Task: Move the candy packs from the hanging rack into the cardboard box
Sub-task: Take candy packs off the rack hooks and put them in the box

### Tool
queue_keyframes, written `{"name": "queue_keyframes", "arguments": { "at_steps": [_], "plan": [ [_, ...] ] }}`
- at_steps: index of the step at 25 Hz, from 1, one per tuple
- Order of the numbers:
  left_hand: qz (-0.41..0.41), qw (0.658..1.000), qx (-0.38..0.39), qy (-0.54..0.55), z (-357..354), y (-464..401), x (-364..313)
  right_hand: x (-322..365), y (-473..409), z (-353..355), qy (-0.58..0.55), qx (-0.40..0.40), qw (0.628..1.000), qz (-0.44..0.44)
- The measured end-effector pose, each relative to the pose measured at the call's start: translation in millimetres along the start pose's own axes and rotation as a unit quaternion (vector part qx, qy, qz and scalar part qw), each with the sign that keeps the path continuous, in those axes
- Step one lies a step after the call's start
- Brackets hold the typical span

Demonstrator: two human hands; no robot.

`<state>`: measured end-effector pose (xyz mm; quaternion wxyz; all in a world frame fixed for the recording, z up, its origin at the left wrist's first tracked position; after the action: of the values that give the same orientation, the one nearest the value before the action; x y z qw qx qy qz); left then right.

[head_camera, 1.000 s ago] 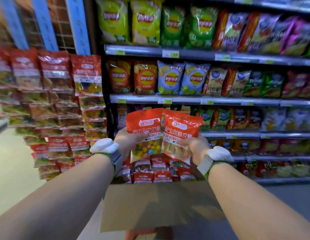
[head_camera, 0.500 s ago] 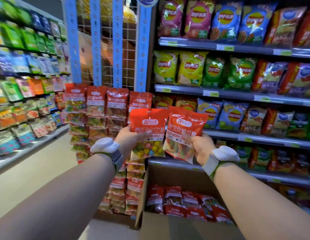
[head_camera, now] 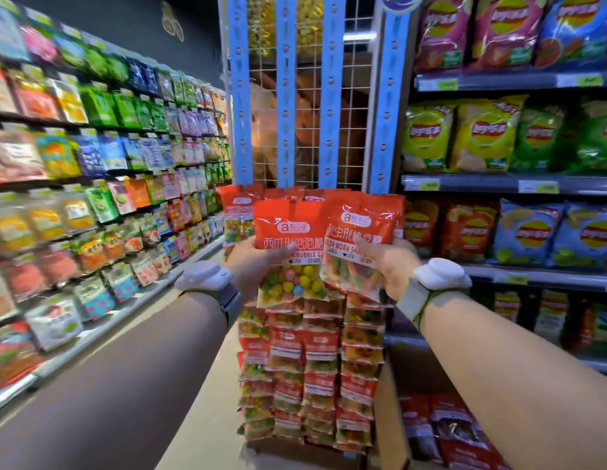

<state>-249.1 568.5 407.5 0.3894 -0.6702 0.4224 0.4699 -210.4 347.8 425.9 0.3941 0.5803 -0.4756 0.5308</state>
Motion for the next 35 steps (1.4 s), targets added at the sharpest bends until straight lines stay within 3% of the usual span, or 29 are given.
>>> {"name": "queue_keyframes", "arguments": {
  "at_steps": [7, 18, 28, 35],
  "plan": [
    [-0.013, 0.999, -0.031, 0.021, 75.8, -55.6, -12.4, 4.8, -60.4, -76.9, 0.097, -0.007, 0.994, 0.055],
    [-0.067, 0.992, -0.109, -0.020, 133.7, -208.8, -29.7, 13.7, -257.3, -134.9, 0.167, 0.003, 0.980, 0.106],
    [-0.068, 0.996, -0.063, 0.002, 154.1, -291.1, -40.7, 44.8, -314.9, -161.0, 0.184, -0.042, 0.972, 0.140],
    [-0.041, 0.999, -0.004, 0.009, 166.0, -314.7, -44.2, 34.1, -321.5, -168.5, 0.296, -0.153, 0.941, 0.059]
  ]
}}
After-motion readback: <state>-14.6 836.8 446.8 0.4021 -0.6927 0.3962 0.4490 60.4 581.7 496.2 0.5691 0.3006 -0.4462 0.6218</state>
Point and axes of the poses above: each hand's wrist, its own y-axis away from the middle knuckle, its own z-axis out of the back of the hand, x = y × z, the point moved 9 cm from there along -y, towards the middle knuckle, and after that the axes turned 10 degrees about y, right-handed, at the moved point
